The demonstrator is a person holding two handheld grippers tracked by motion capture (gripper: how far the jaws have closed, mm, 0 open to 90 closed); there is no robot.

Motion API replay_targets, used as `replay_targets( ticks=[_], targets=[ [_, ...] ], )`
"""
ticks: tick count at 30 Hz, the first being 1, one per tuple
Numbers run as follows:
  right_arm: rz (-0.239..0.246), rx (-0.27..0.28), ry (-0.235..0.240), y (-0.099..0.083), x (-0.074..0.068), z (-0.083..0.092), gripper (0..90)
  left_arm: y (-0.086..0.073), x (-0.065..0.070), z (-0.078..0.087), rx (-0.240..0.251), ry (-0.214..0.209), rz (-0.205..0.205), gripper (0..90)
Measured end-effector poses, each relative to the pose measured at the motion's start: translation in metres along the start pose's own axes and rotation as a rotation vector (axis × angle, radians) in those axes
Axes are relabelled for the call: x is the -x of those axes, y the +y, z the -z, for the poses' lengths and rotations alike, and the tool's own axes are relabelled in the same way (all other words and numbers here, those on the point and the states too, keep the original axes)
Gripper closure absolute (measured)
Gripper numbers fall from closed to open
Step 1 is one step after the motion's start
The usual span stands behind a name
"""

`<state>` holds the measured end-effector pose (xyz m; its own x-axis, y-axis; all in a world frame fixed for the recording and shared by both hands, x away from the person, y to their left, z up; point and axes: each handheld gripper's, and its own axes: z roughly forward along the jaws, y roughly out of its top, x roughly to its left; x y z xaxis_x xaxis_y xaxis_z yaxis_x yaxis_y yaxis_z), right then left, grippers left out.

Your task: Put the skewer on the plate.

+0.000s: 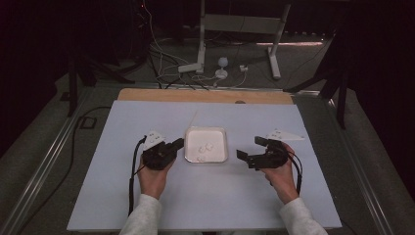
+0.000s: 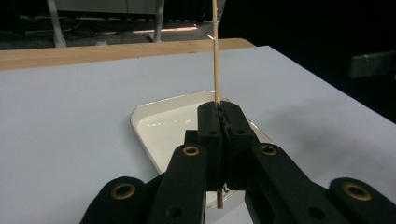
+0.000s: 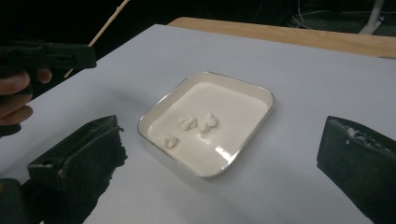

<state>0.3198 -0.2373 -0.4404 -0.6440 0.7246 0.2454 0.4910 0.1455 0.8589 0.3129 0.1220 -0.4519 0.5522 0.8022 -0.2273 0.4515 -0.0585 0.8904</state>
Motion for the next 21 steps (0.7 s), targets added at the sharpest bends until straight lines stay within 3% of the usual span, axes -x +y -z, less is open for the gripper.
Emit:
replay_targets(
  ticks=[9,21],
  targets=[
    [0.018,0.010,-0.022,-0.018,0.008,0.025,0.0,0.002,0.004,-0.017,-0.017,0.015,0.012,88.8],
    [-0.054,0.058,-0.063,-0.040,0.026,0.056,0.0,0.000,0.010,-0.043,-0.051,0.057,0.021,88.7]
  ],
)
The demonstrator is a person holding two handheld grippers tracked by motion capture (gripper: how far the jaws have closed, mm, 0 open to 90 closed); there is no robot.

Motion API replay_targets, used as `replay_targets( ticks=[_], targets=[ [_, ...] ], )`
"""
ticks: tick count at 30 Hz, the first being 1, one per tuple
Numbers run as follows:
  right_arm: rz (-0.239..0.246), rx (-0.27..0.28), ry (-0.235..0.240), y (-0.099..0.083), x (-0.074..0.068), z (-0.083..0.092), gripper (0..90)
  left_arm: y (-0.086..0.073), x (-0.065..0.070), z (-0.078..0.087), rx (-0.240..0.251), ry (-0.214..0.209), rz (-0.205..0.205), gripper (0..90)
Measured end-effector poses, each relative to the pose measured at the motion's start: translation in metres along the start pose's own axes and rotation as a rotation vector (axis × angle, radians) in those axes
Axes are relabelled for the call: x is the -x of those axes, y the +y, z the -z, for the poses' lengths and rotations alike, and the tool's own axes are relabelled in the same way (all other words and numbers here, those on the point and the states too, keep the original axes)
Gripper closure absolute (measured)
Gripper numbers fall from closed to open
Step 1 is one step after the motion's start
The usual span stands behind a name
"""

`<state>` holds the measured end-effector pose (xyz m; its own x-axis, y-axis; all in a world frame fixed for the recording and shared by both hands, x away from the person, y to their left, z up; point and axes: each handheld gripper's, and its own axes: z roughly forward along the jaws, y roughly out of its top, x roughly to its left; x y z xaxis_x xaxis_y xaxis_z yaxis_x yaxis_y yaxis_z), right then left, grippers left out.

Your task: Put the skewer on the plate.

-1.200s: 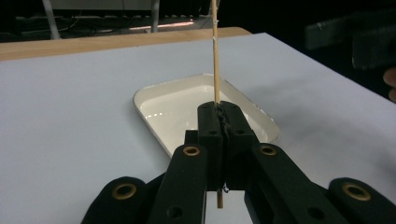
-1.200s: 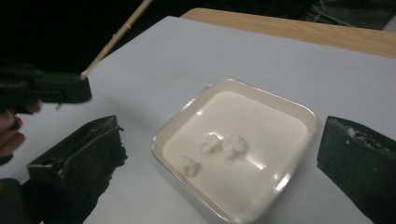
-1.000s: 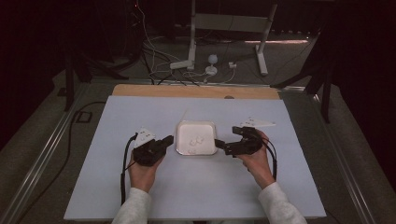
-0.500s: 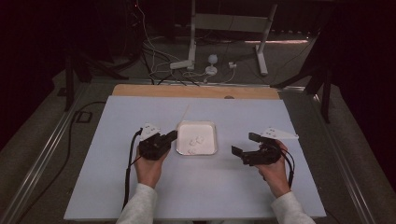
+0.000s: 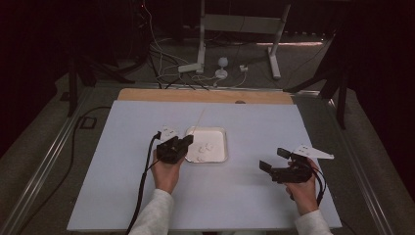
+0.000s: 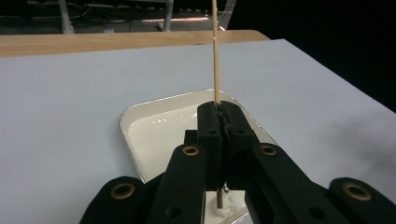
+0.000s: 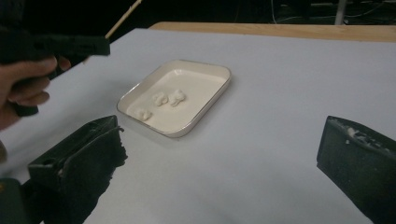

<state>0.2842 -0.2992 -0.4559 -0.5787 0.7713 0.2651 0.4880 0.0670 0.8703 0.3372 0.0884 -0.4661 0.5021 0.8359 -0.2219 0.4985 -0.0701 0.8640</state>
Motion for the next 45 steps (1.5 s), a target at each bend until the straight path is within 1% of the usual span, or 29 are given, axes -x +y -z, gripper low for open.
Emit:
replay_targets(
  ticks=[4,9,11,14,17,19,21,24,25,27,29,33,34,35,36,39,43,45],
  targets=[
    [-0.006,0.007,-0.006,-0.001,0.002,0.004,0.0,-0.004,0.003,-0.010,-0.020,0.014,0.007,88.3],
    [-0.006,0.005,-0.005,-0.001,0.002,0.005,0.0,-0.009,0.006,-0.022,-0.048,0.032,0.018,87.6],
    [-0.007,0.003,-0.006,-0.002,0.002,0.005,0.0,-0.011,0.006,-0.026,-0.061,0.050,0.021,87.6],
    [-0.010,0.001,-0.008,-0.003,0.003,0.005,0.0,-0.015,0.007,-0.031,-0.074,0.066,0.039,87.4],
    [-0.011,0.000,-0.008,-0.003,0.003,0.006,0.0,-0.020,0.009,-0.035,-0.086,0.087,0.043,87.2],
    [-0.011,0.000,-0.007,-0.003,0.002,0.006,0.0,-0.023,0.009,-0.037,-0.095,0.102,0.055,87.1],
    [-0.011,-0.001,-0.007,-0.003,0.003,0.005,0.0,-0.025,0.009,-0.040,-0.104,0.111,0.057,86.8],
    [-0.012,-0.004,-0.009,-0.003,0.003,0.005,0.0,-0.027,0.009,-0.042,-0.108,0.102,0.059,85.5],
    [-0.014,-0.004,-0.009,-0.004,0.003,0.005,0.0,-0.027,0.010,-0.042,-0.103,0.085,0.062,82.9],
    [-0.014,-0.004,-0.010,-0.004,0.003,0.005,0.0,-0.027,0.010,-0.042,-0.087,0.037,0.061,72.9],
    [-0.012,-0.005,-0.010,-0.004,0.003,0.005,0.0,-0.026,0.012,-0.041,-0.071,0.024,0.051,63.1],
    [-0.010,-0.003,-0.011,-0.004,0.002,0.005,0.0,-0.023,0.010,-0.035,-0.043,-0.002,0.045,46.8],
    [-0.009,-0.002,-0.011,-0.004,0.002,0.006,0.0,-0.022,0.010,-0.032,-0.034,-0.011,0.046,46.1],
    [-0.007,-0.001,-0.012,-0.004,0.002,0.006,0.0,-0.021,0.009,-0.029,-0.030,-0.017,0.038,44.2],
    [-0.004,-0.001,-0.015,-0.005,0.002,0.006,0.0,-0.020,0.008,-0.026,-0.020,-0.024,0.041,41.8],
    [0.001,0.006,-0.017,-0.005,0.002,0.007,0.0,-0.015,0.005,-0.014,-0.002,-0.050,0.043,30.4],
    [0.011,0.012,-0.018,-0.006,0.001,0.008,0.0,-0.007,0.001,0.008,0.042,-0.065,0.018,19.7],
    [0.015,0.016,-0.017,-0.006,0.000,0.008,0.0,-0.005,-0.003,0.021,0.061,-0.067,0.001,16.8]
  ],
)
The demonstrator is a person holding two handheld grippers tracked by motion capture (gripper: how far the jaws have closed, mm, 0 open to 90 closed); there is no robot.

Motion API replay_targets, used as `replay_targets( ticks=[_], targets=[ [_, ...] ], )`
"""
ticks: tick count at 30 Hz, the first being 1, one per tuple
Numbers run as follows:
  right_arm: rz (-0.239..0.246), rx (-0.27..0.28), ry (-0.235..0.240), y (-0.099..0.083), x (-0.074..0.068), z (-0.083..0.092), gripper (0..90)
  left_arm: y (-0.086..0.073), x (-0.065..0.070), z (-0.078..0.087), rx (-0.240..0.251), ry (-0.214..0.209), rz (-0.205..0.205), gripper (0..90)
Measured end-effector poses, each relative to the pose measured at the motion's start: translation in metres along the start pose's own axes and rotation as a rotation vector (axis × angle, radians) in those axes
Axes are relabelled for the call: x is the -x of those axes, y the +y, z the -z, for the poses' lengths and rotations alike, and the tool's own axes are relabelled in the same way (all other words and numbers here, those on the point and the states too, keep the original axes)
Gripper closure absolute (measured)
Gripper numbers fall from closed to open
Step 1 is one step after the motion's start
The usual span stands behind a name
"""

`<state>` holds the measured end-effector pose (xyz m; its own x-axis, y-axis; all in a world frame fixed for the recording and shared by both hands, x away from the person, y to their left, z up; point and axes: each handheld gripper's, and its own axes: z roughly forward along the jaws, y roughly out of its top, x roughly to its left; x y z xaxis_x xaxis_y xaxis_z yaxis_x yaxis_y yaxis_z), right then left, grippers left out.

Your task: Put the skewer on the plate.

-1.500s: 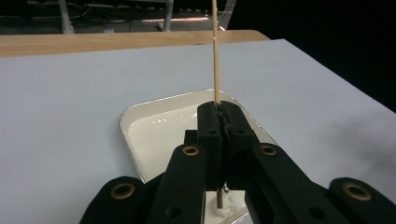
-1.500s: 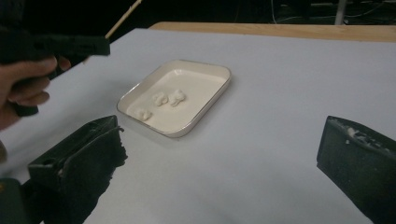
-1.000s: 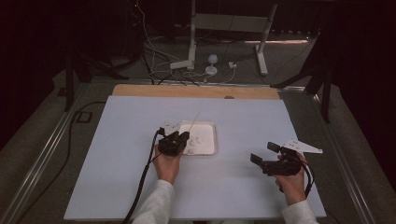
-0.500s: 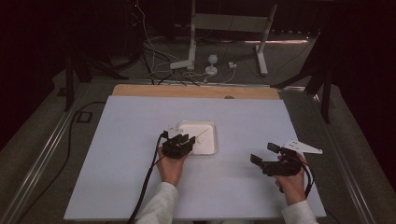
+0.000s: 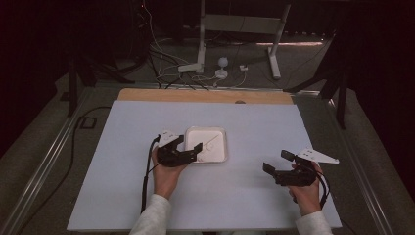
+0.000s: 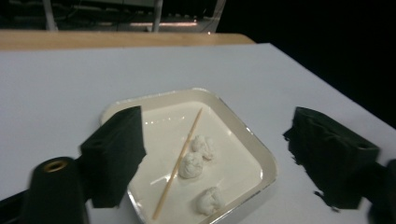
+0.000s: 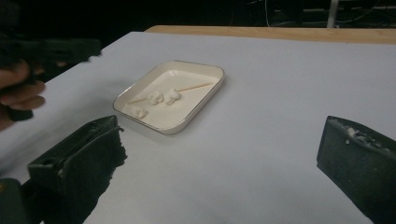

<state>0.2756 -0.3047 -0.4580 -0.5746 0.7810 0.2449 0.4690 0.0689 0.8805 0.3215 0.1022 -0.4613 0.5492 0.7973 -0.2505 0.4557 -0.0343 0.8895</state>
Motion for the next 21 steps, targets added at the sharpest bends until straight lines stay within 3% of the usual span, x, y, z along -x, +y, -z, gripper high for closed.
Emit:
replay_targets(
  ticks=[11,21],
  targets=[
    [0.046,0.034,0.002,-0.002,-0.005,0.002,0.0,-0.002,-0.023,0.058,0.055,0.033,-0.050,1.8],
    [0.075,0.055,-0.011,-0.006,-0.006,0.005,0.0,-0.019,-0.045,0.092,0.076,0.093,-0.069,0.4]
  ],
)
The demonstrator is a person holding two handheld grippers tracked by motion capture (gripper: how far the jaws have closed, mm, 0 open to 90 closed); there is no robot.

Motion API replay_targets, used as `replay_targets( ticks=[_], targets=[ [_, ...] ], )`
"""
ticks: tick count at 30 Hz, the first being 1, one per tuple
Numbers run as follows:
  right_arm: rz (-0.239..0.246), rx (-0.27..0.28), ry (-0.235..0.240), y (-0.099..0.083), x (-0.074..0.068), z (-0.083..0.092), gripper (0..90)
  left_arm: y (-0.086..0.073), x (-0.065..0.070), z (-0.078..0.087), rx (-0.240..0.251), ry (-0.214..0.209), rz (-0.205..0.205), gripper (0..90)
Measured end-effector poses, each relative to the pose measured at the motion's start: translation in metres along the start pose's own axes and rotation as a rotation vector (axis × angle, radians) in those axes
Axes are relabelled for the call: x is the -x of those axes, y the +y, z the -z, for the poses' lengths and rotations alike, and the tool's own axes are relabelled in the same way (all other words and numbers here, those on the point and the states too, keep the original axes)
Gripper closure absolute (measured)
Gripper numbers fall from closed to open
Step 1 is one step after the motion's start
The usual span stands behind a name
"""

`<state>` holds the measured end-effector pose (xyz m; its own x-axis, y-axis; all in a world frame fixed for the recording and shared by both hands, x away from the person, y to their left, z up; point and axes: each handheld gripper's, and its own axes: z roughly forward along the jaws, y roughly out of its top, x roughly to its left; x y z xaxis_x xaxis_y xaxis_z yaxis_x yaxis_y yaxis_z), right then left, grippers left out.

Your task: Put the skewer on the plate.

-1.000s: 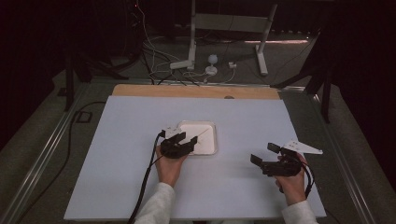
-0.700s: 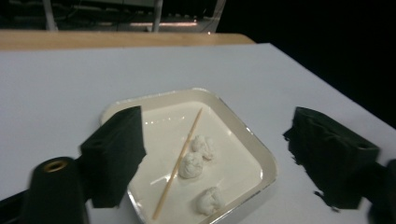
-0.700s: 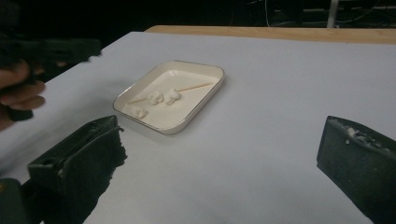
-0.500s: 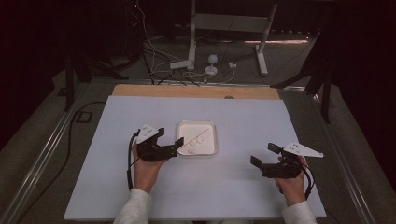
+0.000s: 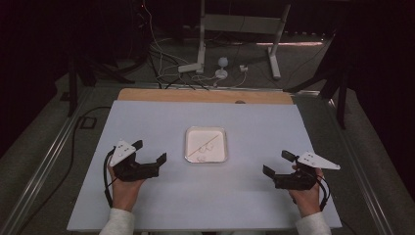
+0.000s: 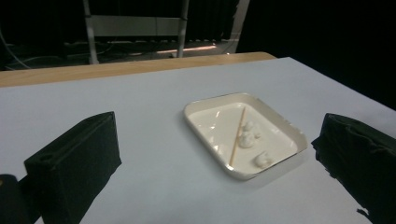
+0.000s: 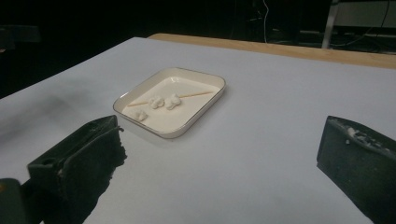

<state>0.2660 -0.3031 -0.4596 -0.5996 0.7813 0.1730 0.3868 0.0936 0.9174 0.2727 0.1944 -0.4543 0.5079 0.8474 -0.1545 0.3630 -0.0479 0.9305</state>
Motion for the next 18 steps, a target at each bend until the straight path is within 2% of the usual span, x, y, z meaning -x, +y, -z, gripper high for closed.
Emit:
replay_targets(
  ticks=[3,8,10,18],
  targets=[
    [0.002,0.006,-0.002,-0.001,0.000,0.001,0.0,-0.004,-0.003,0.006,0.013,0.022,-0.001,0.4],
    [0.020,0.017,-0.012,-0.004,-0.001,0.003,0.0,-0.009,-0.005,0.012,0.010,0.027,-0.021,0.5],
    [0.023,0.018,-0.020,-0.005,-0.001,0.005,0.0,-0.010,-0.006,0.016,0.016,0.032,-0.011,0.5],
    [0.028,0.011,-0.028,-0.007,0.000,0.005,0.0,-0.009,-0.010,0.023,0.035,0.043,-0.019,0.4]
  ],
)
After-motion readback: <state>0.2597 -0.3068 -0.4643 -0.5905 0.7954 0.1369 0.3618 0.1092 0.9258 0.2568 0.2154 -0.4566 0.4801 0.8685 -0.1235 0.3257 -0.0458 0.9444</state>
